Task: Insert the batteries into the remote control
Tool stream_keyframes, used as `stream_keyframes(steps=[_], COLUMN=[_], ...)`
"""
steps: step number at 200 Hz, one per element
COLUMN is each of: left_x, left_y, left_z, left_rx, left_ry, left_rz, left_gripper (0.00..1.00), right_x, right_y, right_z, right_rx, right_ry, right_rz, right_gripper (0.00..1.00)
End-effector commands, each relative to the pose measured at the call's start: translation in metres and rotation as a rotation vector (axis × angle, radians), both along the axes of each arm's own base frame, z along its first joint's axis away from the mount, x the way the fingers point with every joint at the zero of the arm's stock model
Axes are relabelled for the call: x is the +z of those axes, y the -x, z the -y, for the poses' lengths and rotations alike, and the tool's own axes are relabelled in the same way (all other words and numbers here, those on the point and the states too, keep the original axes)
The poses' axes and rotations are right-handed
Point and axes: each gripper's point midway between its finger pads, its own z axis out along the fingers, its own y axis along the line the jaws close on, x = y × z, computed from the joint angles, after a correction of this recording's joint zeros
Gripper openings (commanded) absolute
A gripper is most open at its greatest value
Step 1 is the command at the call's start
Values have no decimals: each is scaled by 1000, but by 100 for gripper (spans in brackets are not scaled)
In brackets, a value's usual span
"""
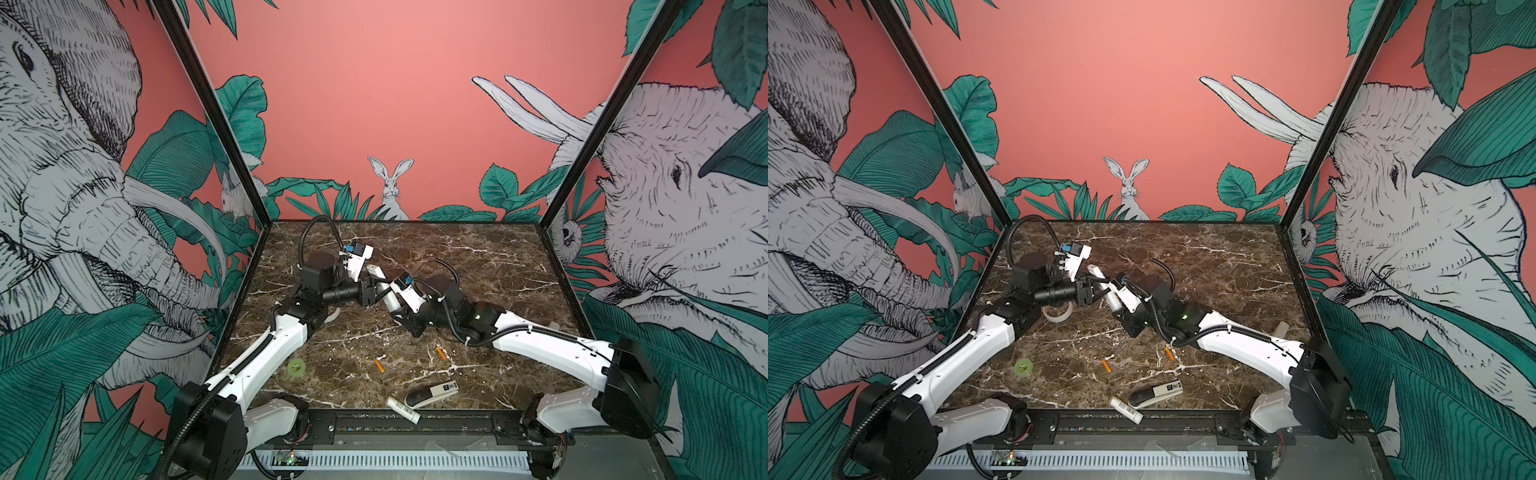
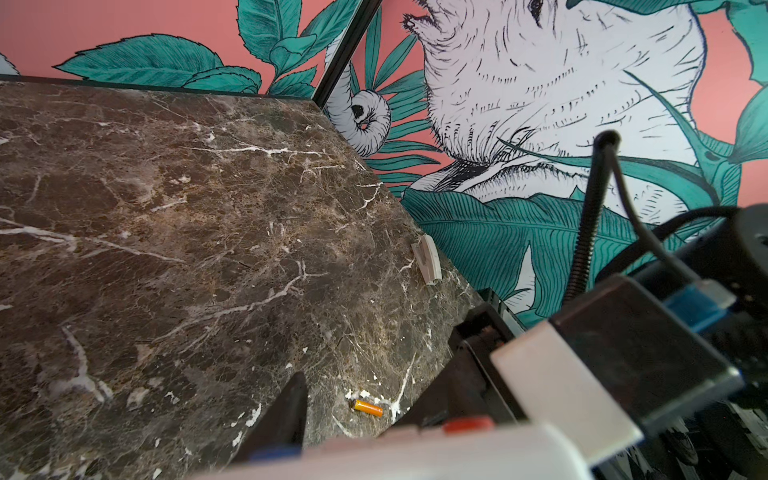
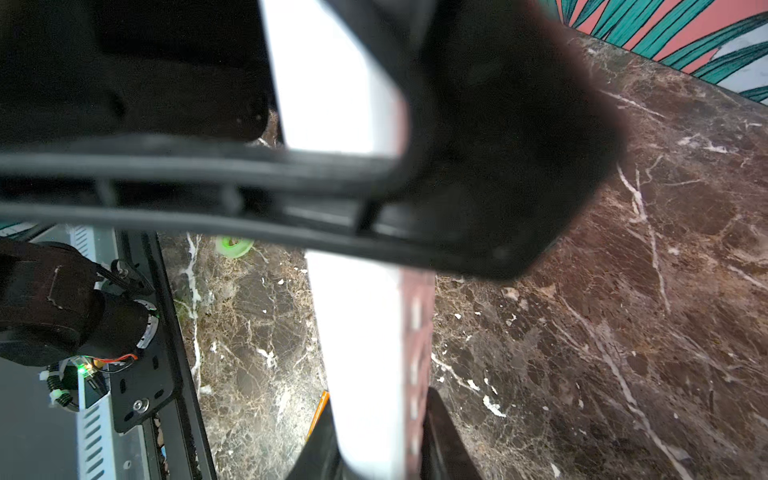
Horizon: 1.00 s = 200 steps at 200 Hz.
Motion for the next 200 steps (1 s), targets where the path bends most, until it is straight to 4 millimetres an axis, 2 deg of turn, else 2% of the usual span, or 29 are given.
stream_keyframes(steps=[1, 22, 51, 61, 83, 115, 139, 173, 200], left_x=[24, 28, 41, 44, 53, 57, 69, 77, 81], left_y=[4, 9, 20, 24, 32, 34, 42, 48, 54], left_z=[5, 7, 7, 7, 8, 11, 14, 16, 17], left_rx=[-56, -87, -135, -148, -189, -224, -296, -353, -396], left_ry=[40, 59, 93, 107, 130, 138, 190, 203, 186], left_rz=[70, 74, 126, 142, 175, 186, 198, 202, 198], left_gripper=[27, 35, 71, 80, 89, 91, 88, 77, 66], right_x=[18, 21, 38, 47, 65, 84, 91, 96, 94], right_y=[-4, 0, 9, 13, 25, 45, 56, 70, 73], right_z=[0, 1, 4, 7, 15, 22, 24, 26, 27], right_rx=[-13, 9, 76, 106, 180, 292, 354, 423, 449], right_ry=[-35, -51, -168, -220, -321, -394, -421, -439, -440], right_rz=[10, -17, -96, -112, -166, -222, -266, -289, -316], right_gripper=[15, 13, 12, 12, 12, 13, 13, 13, 13])
